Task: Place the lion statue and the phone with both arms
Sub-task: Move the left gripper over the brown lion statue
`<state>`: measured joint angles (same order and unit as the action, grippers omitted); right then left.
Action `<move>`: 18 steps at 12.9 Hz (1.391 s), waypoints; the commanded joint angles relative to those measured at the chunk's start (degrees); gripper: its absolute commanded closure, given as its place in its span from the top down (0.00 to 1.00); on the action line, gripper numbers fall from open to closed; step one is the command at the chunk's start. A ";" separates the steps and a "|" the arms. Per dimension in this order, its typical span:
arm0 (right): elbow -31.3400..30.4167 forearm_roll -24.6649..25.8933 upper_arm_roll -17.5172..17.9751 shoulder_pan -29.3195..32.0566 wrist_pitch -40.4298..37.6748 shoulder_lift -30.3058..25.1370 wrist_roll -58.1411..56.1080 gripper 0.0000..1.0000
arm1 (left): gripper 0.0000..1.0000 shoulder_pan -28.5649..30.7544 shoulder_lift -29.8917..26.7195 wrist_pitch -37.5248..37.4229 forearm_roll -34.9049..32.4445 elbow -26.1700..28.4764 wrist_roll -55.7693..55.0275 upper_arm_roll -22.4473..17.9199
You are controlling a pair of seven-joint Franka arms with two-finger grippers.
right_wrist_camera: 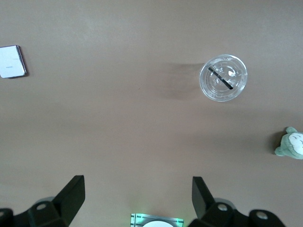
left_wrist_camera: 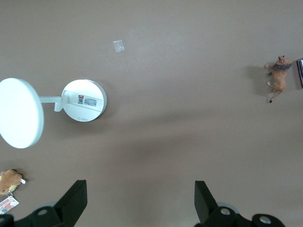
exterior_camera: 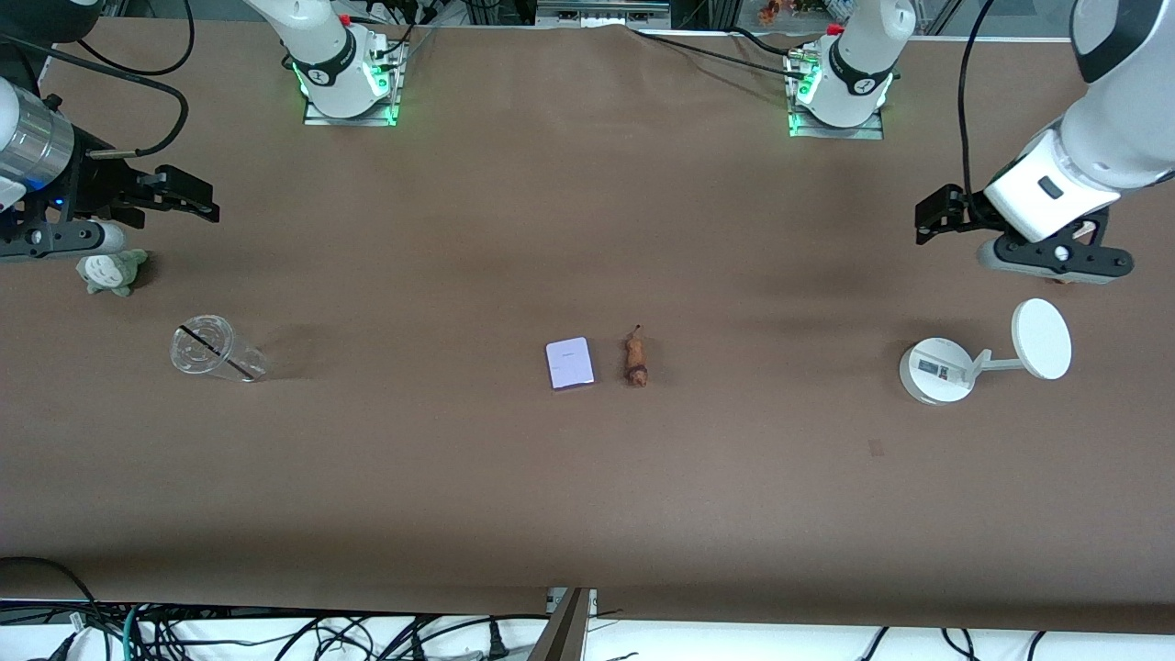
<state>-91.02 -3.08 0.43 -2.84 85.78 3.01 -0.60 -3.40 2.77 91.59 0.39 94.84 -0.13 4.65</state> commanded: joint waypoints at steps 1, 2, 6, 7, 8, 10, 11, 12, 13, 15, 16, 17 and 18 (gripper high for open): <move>1.81 0.80 0.01 -0.24 -1.32 1.91 -0.46 1.00 | 1.00 -0.82 3.55 1.56 0.66 -1.67 -5.11 2.37; 1.73 0.88 0.01 -0.33 -1.23 2.00 -0.28 1.00 | 1.00 -0.91 4.26 2.45 0.84 -1.67 -7.41 3.42; 1.73 1.06 0.01 -0.68 -0.88 3.06 -0.28 1.00 | 1.00 -1.78 11.19 12.18 0.93 -1.85 -12.76 10.00; 1.73 1.06 0.09 -0.85 -0.70 3.14 -0.19 1.00 | 1.00 -2.57 13.21 15.17 0.84 -1.85 -15.75 10.89; 1.81 1.06 0.09 -1.47 -0.61 3.14 0.16 1.00 | 1.00 -4.49 15.32 18.42 0.75 -1.94 -17.69 10.90; 1.81 1.23 0.01 -3.57 -0.26 3.32 0.95 0.99 | 1.00 -7.57 19.80 24.40 0.57 -2.11 -20.42 10.90; 1.81 1.24 0.01 -4.36 0.09 3.76 0.95 0.99 | 1.00 -9.68 21.91 26.60 0.05 -2.37 -21.31 10.82; 1.81 1.15 0.01 -4.55 0.09 3.93 0.95 1.00 | 1.00 -11.53 24.37 27.24 0.05 -3.59 -21.58 10.73; 1.81 1.06 0.01 -4.55 0.18 3.94 0.95 0.99 | 1.00 -13.46 27.18 27.24 -0.04 -5.43 -22.01 10.38; 1.81 1.06 0.01 -4.55 0.26 3.94 0.95 0.99 | 1.00 -14.96 31.93 27.50 -0.04 -8.51 -26.04 10.38; 1.81 1.06 0.01 -4.55 0.27 3.94 0.95 0.99 | 1.00 -15.93 33.78 29.51 -0.65 -9.31 -27.45 10.29; 1.81 1.06 0.01 -4.55 0.27 3.94 0.86 0.99 | 1.00 -16.90 34.75 33.70 -2.40 -8.71 -29.12 10.11; 1.81 1.06 0.01 -4.55 0.27 3.94 0.95 1.00 | 1.00 -17.08 36.68 36.96 -3.20 -8.70 -31.14 10.20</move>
<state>-90.61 -3.02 0.41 -7.32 86.51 6.47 -0.08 -19.04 35.75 124.98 -0.42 88.83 -27.76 15.59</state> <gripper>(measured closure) 0.004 0.000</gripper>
